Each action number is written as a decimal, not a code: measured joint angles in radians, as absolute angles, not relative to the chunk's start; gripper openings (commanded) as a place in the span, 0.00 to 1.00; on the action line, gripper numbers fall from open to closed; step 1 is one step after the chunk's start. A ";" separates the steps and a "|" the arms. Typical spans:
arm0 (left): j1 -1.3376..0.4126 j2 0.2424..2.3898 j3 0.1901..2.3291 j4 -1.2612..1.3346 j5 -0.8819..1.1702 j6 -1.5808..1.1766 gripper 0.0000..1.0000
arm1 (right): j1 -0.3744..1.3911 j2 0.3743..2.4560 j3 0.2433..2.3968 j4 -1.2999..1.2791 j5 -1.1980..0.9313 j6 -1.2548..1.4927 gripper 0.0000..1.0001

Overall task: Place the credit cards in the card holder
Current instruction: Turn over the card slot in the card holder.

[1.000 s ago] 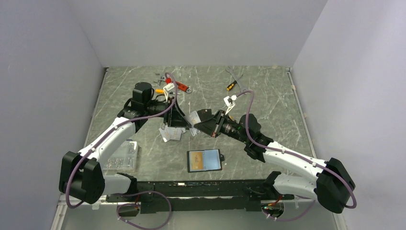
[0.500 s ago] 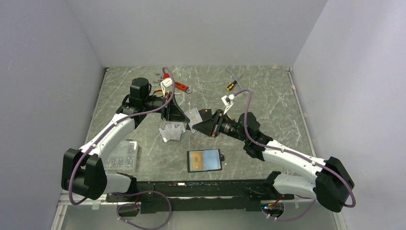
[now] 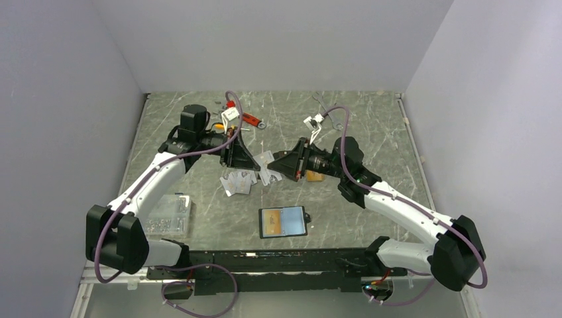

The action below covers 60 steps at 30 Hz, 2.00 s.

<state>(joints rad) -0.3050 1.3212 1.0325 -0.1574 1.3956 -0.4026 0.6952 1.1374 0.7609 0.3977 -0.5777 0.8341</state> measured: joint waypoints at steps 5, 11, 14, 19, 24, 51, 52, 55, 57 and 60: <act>-0.313 1.342 1.075 -0.297 1.401 -0.296 0.00 | 0.694 1.174 0.778 0.393 -0.617 0.828 0.00; -0.327 1.346 1.084 -0.394 1.372 -0.217 0.54 | 0.694 1.178 0.797 0.336 -0.632 0.804 0.00; -0.350 1.343 1.094 -0.443 1.322 -0.168 0.63 | 0.693 1.154 0.790 0.289 -0.604 0.788 0.00; -0.429 1.334 1.118 -0.554 1.191 -0.008 0.71 | 0.678 1.048 0.665 0.205 -0.502 0.786 0.00; -0.550 1.336 1.106 -0.638 1.011 0.189 0.72 | 0.677 0.988 0.482 0.101 -0.392 0.810 0.00; -0.872 1.538 0.852 -0.502 0.434 0.636 0.63 | 0.804 0.850 0.173 0.010 -0.136 0.976 0.00; -0.872 1.543 0.856 -0.499 0.429 0.632 0.63 | 0.815 0.839 0.167 0.010 -0.121 0.982 0.00; -0.872 1.562 0.870 -0.490 0.419 0.620 0.62 | 0.846 0.789 0.142 0.012 -0.078 1.004 0.00; -0.872 1.567 0.875 -0.485 0.413 0.616 0.61 | 0.856 0.760 0.128 0.007 -0.056 1.014 0.00; -0.873 1.568 0.876 -0.480 0.404 0.612 0.60 | 0.861 0.708 0.120 -0.014 -0.019 1.024 0.00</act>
<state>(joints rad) -0.8734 1.5681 0.8757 -0.4801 0.4042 0.6125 0.8612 0.7082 0.1200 -0.0139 -0.0185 1.0237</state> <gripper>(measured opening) 0.612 0.009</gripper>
